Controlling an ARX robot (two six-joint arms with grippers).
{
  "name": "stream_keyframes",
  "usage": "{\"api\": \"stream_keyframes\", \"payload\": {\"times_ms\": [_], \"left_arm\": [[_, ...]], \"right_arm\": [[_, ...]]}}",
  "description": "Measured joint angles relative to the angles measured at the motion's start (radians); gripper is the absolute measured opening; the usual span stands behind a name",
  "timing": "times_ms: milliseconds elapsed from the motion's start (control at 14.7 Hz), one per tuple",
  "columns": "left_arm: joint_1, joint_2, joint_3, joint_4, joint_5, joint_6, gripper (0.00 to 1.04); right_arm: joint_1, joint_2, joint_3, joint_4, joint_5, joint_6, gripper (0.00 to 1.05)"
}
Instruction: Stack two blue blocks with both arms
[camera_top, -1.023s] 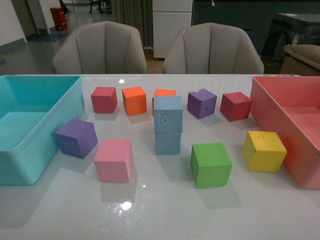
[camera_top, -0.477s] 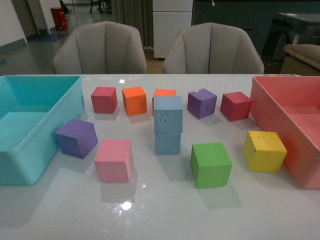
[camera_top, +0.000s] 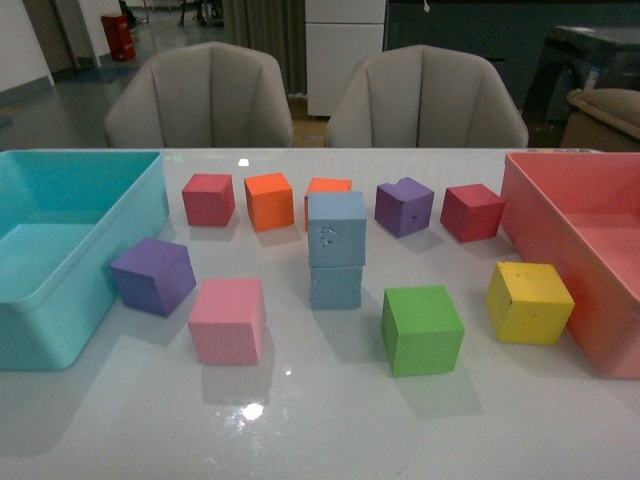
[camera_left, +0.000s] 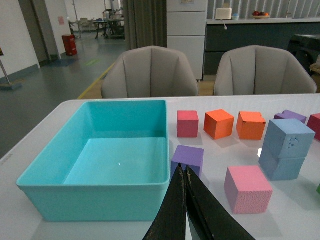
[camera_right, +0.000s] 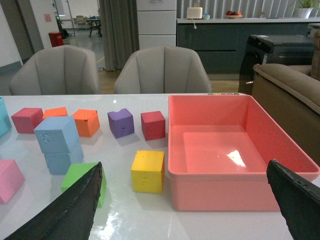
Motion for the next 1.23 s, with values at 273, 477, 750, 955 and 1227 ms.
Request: {"api": "stream_keyframes", "payload": {"times_ms": [273, 477, 750, 955, 1227], "left_arm": [[0.000, -0.067, 0.000, -0.066, 0.000, 0.000, 0.02], [0.000, -0.228, 0.005, -0.240, -0.002, 0.000, 0.02], [0.000, -0.229, 0.001, -0.243, 0.000, 0.000, 0.02], [0.000, -0.229, 0.001, -0.243, 0.000, 0.000, 0.27], [0.000, -0.229, 0.001, -0.243, 0.000, 0.000, 0.77]], "right_arm": [[0.000, 0.000, 0.000, 0.000, 0.000, 0.000, 0.98], [0.000, 0.000, 0.000, 0.002, 0.000, 0.000, 0.98], [0.000, 0.000, 0.000, 0.000, 0.000, 0.000, 0.98], [0.000, 0.000, 0.000, 0.000, 0.000, 0.000, 0.98], [0.000, 0.000, 0.000, 0.000, 0.000, 0.000, 0.98]]}}
